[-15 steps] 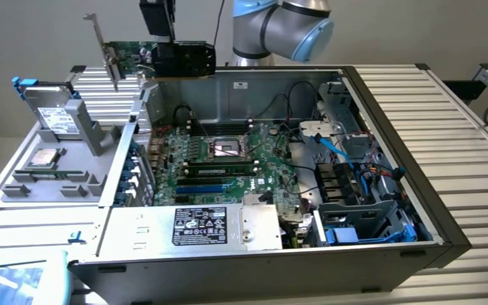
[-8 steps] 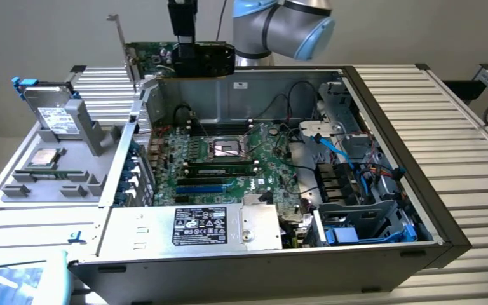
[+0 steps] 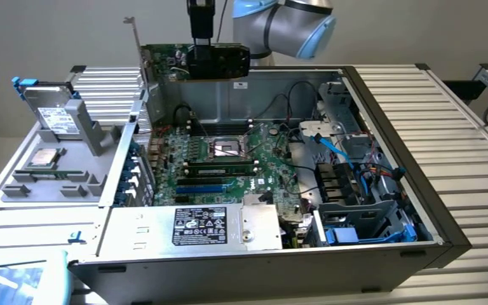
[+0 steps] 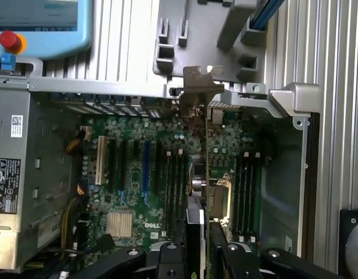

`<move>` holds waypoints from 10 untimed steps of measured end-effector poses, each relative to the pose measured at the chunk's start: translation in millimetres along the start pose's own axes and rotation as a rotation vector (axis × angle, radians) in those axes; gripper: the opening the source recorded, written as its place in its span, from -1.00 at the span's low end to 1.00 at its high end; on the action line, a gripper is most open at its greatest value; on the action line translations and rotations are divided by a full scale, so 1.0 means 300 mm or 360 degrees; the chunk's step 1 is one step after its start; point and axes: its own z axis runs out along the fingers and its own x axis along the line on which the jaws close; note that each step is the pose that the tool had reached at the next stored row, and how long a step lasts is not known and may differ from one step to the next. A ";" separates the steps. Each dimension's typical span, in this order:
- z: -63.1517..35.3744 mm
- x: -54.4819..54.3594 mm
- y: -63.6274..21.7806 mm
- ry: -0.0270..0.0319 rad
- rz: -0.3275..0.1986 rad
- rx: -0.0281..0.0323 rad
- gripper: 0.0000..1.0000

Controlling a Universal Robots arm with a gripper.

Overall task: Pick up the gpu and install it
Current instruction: 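Pick up the gpu and move the gpu toward the slot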

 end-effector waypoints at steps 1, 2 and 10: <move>0.002 0.004 -0.001 -0.00002 -0.0002 0.00002 -0.45; 0.003 0.008 -0.001 -0.00001 -0.0003 0.00001 -0.45; 0.006 0.018 -0.002 0.00001 -0.0005 -0.00004 -0.45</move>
